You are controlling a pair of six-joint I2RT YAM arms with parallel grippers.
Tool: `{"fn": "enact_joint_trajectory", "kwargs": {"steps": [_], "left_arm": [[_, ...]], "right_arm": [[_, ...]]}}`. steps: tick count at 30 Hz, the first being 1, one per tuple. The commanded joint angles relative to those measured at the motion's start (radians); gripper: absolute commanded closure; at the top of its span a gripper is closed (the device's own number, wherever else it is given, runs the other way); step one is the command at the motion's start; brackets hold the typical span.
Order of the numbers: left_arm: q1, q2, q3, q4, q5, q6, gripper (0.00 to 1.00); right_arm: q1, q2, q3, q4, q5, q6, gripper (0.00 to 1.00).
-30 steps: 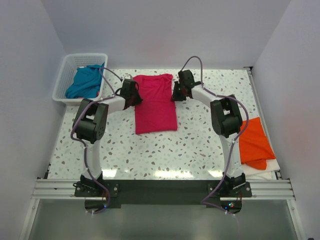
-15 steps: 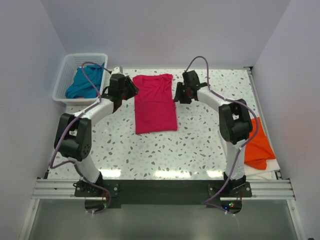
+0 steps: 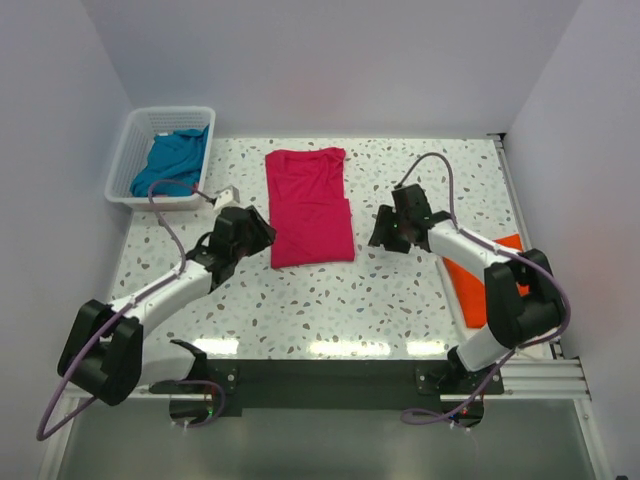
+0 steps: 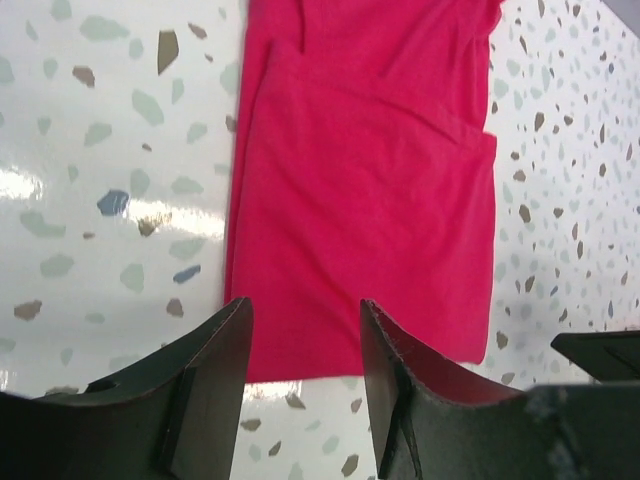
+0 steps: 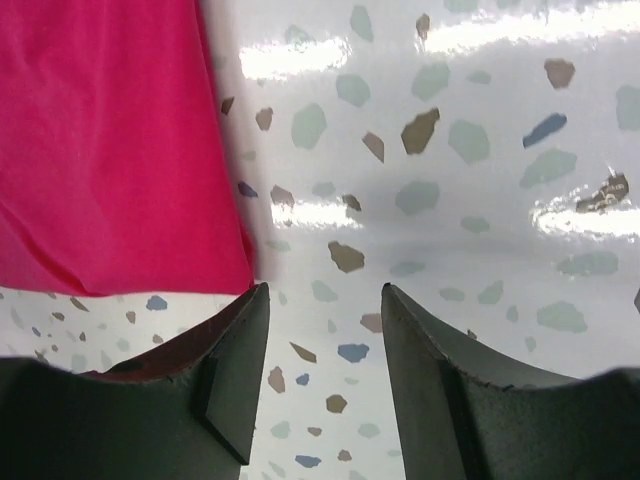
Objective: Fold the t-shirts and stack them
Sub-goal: Fold the tshirt
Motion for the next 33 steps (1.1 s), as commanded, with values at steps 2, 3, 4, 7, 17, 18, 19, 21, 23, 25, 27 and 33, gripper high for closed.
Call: {"fn": "enact_joint_trajectory", "kwargs": {"steps": [2, 3, 4, 7, 17, 18, 19, 21, 23, 25, 27, 33], "left_arm": [[-0.056, -0.106, -0.103, -0.009, -0.106, -0.078, 0.48], [-0.062, -0.133, -0.119, -0.008, -0.109, -0.085, 0.47], [-0.075, -0.144, -0.143, -0.015, -0.114, -0.099, 0.47], [-0.086, -0.187, -0.174, -0.017, -0.138, -0.115, 0.46], [-0.102, -0.279, -0.237, -0.091, -0.148, -0.124, 0.46], [-0.102, -0.286, -0.240, -0.094, -0.149, -0.124, 0.45], [-0.102, -0.289, -0.242, -0.098, -0.149, -0.122, 0.45], [-0.102, -0.298, -0.245, -0.106, -0.148, -0.122, 0.45], [-0.100, -0.310, -0.249, -0.117, -0.148, -0.122, 0.45], [-0.100, -0.319, -0.255, -0.123, -0.149, -0.121, 0.45], [-0.102, -0.329, -0.260, -0.126, -0.148, -0.121, 0.44], [-0.102, -0.336, -0.281, -0.134, -0.135, -0.121, 0.42]], "right_arm": [[0.014, -0.127, -0.087, 0.062, 0.005, 0.042, 0.47], [0.020, -0.141, -0.101, 0.064, 0.006, 0.051, 0.46], [0.023, -0.162, -0.121, 0.064, 0.014, 0.054, 0.46], [0.043, -0.182, -0.145, 0.065, 0.024, 0.065, 0.44], [0.088, -0.190, -0.167, 0.091, 0.037, 0.097, 0.36], [0.092, -0.184, -0.164, 0.091, 0.040, 0.097, 0.36], [0.094, -0.182, -0.159, 0.090, 0.041, 0.097, 0.36], [0.100, -0.175, -0.158, 0.090, 0.041, 0.097, 0.36], [0.106, -0.169, -0.158, 0.090, 0.041, 0.100, 0.36], [0.108, -0.162, -0.158, 0.093, 0.041, 0.100, 0.36], [0.114, -0.158, -0.159, 0.096, 0.041, 0.103, 0.36], [0.121, -0.135, -0.181, 0.126, 0.055, 0.117, 0.37]]}}
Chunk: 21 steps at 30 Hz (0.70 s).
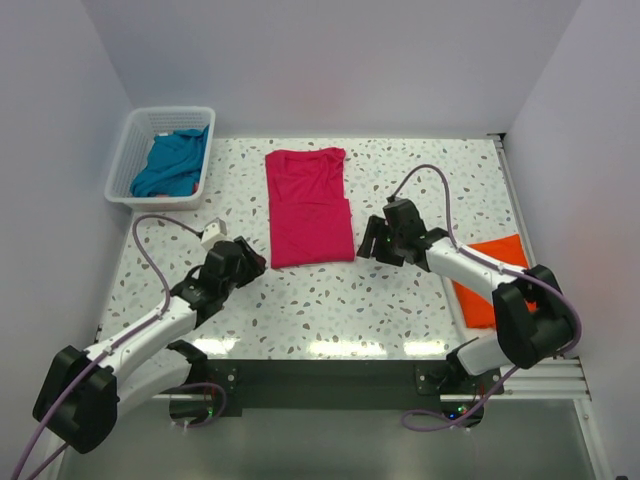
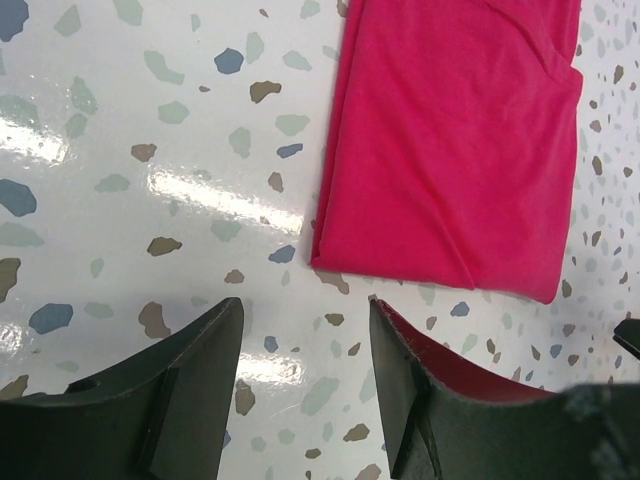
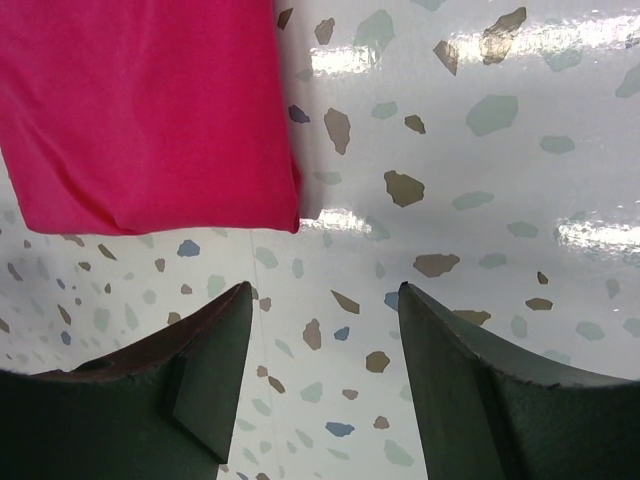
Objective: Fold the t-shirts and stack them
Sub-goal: Fold the tshirt
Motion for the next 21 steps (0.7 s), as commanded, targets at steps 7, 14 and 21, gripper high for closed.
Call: {"fn": "enact_joint_trajectory", "kwargs": {"steps": [7, 14, 21], "left_arm": [[-0.002, -0.013, -0.077, 0.079, 0.041, -0.012, 0.39], [-0.004, 0.132, -0.079, 0.261, 0.103, 0.022, 0.40], [-0.002, 0.294, -0.036, 0.382, 0.122, 0.017, 0.42]], "right_arm": [[0.027, 0.077, -0.012, 0.093, 0.022, 0.036, 0.37], [0.045, 0.164, 0.017, 0.144, 0.017, 0.069, 0.37], [0.047, 0.227, 0.040, 0.204, 0.017, 0.112, 0.40]]}}
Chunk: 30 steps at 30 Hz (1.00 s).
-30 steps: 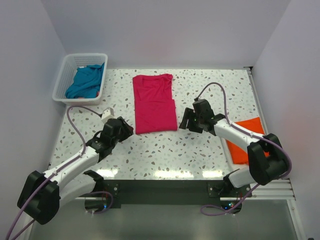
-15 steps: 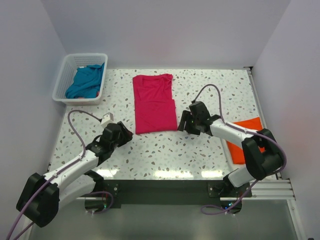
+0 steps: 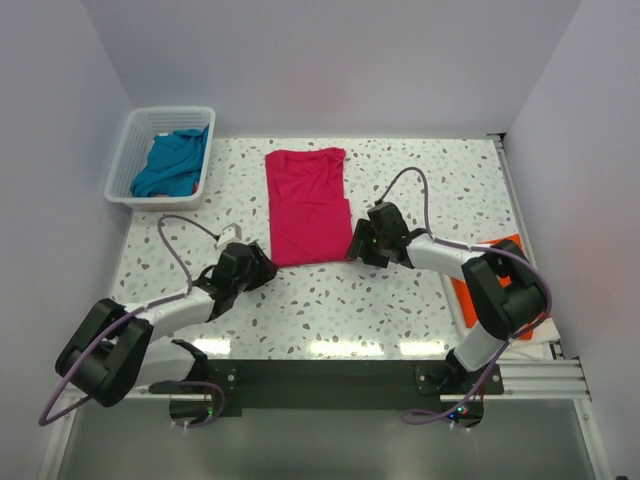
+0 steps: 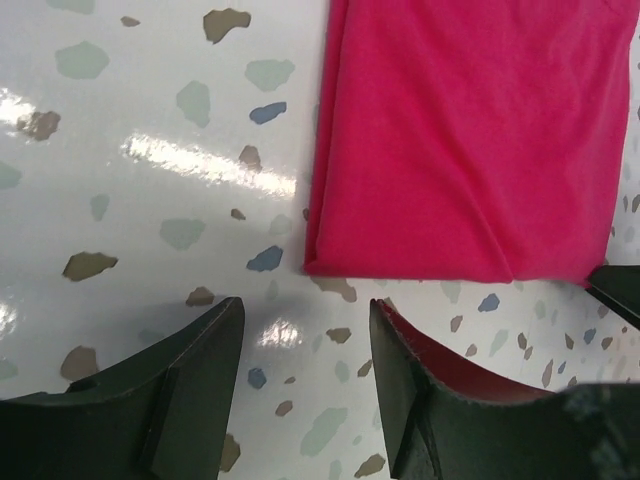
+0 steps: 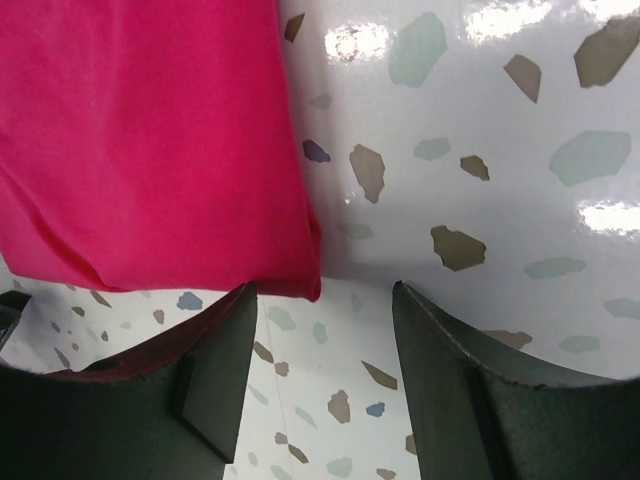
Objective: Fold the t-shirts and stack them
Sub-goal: Fold the tshirt
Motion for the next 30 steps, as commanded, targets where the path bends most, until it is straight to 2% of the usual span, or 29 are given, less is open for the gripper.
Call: {"fn": "enact_joint_trajectory", "kwargs": {"steps": [1, 7, 15, 19, 20, 24, 26, 30], "left_arm": [[-0.004, 0.073, 0.046, 0.112, 0.013, 0.008, 0.42], [-0.004, 0.158, 0.086, 0.125, -0.001, -0.004, 0.45], [-0.004, 0.230, 0.127, 0.120, 0.015, -0.004, 0.58], [-0.004, 0.251, 0.143, 0.109, 0.016, 0.001, 0.73], [-0.004, 0.251, 0.143, 0.108, 0.015, 0.001, 0.81], [-0.004, 0.248, 0.173, 0.059, 0.004, 0.019, 0.97], [-0.002, 0.234, 0.183, 0.033, -0.011, 0.024, 1.00], [-0.002, 0.181, 0.178, -0.039, -0.034, 0.036, 1.00]], "right_arm": [[0.005, 0.043, 0.023, 0.067, 0.020, 0.041, 0.40], [0.005, 0.092, 0.049, 0.087, -0.012, 0.061, 0.43], [0.005, 0.132, 0.072, 0.087, -0.021, 0.067, 0.51], [0.005, 0.132, 0.077, 0.071, -0.021, 0.061, 0.61], [0.005, 0.129, 0.078, 0.055, -0.018, 0.058, 0.67], [0.005, 0.116, 0.095, 0.004, -0.006, 0.025, 0.85], [0.002, 0.097, 0.095, -0.028, 0.011, 0.005, 0.92], [-0.006, 0.057, 0.072, -0.067, 0.014, -0.031, 0.98]]}}
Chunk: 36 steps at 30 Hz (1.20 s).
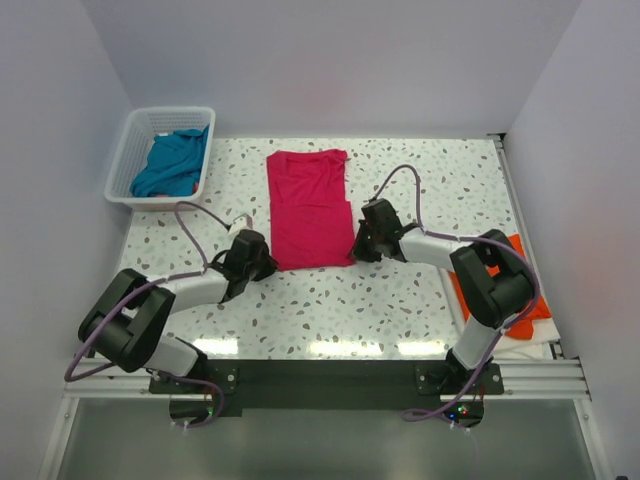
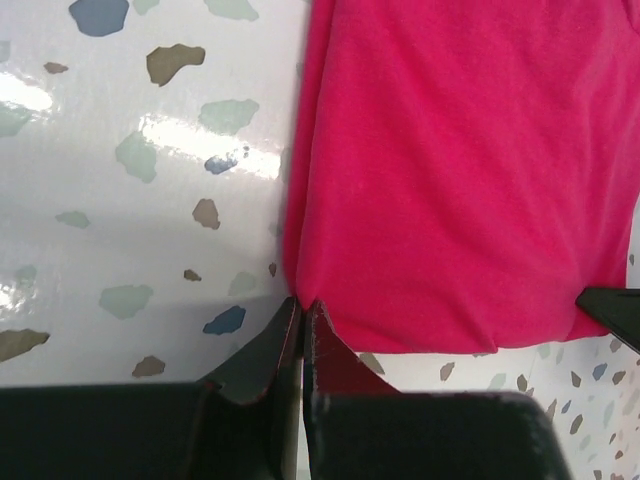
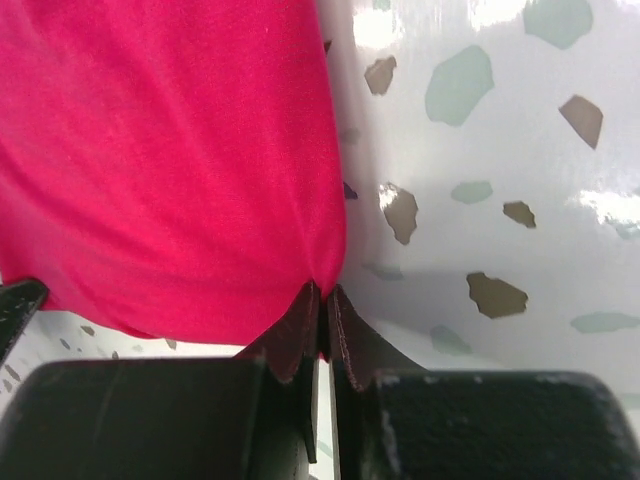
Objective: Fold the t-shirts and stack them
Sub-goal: Fold the tshirt
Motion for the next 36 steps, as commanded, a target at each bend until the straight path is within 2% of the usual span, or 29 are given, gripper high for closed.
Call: {"fn": "enact_joint_trajectory", "kwargs": {"steps": [1, 13, 19, 22, 26, 27, 30, 31, 33, 36], "left_arm": [[-0.004, -0.084, 0.023, -0.088, -0.043, 0.036, 1.00], [-0.030, -0.388, -0.138, -0.201, 0.027, 0.053, 1.00], [-0.178, -0.510, -0.216, -0.275, -0.008, -0.010, 1.00], [-0.250, -0.558, -0.257, -0.307, -0.034, -0.065, 1.00], [-0.290, -0.595, -0.311, -0.327, -0.045, -0.083, 1.00], [-0.292, -0.601, -0.316, -0.329, -0.043, -0.082, 1.00], [-0.295, -0.619, -0.322, -0.335, -0.034, -0.082, 0.83], [-0.295, -0.626, -0.324, -0.339, -0.030, -0.086, 0.72], [-0.297, -0.647, -0.322, -0.355, -0.028, -0.089, 0.64], [-0.297, -0.667, -0.310, -0.393, -0.033, -0.096, 0.57]], "right_arm": [[-0.006, -0.056, -0.005, -0.102, 0.039, -0.063, 0.98], [0.015, -0.272, -0.216, -0.105, 0.008, -0.114, 0.99], [0.107, -0.441, -0.331, -0.142, 0.039, -0.091, 0.98], [0.115, -0.533, -0.387, -0.169, 0.060, -0.080, 0.91], [0.115, -0.619, -0.428, -0.220, 0.092, -0.074, 0.67], [0.118, -0.631, -0.428, -0.229, 0.088, -0.071, 0.57], [0.123, -0.683, -0.453, -0.255, 0.072, -0.048, 0.48], [0.129, -0.694, -0.459, -0.273, 0.071, -0.030, 0.48], [0.141, -0.734, -0.480, -0.284, 0.063, -0.004, 0.48], [0.184, -0.768, -0.514, -0.265, 0.054, 0.070, 0.48]]}}
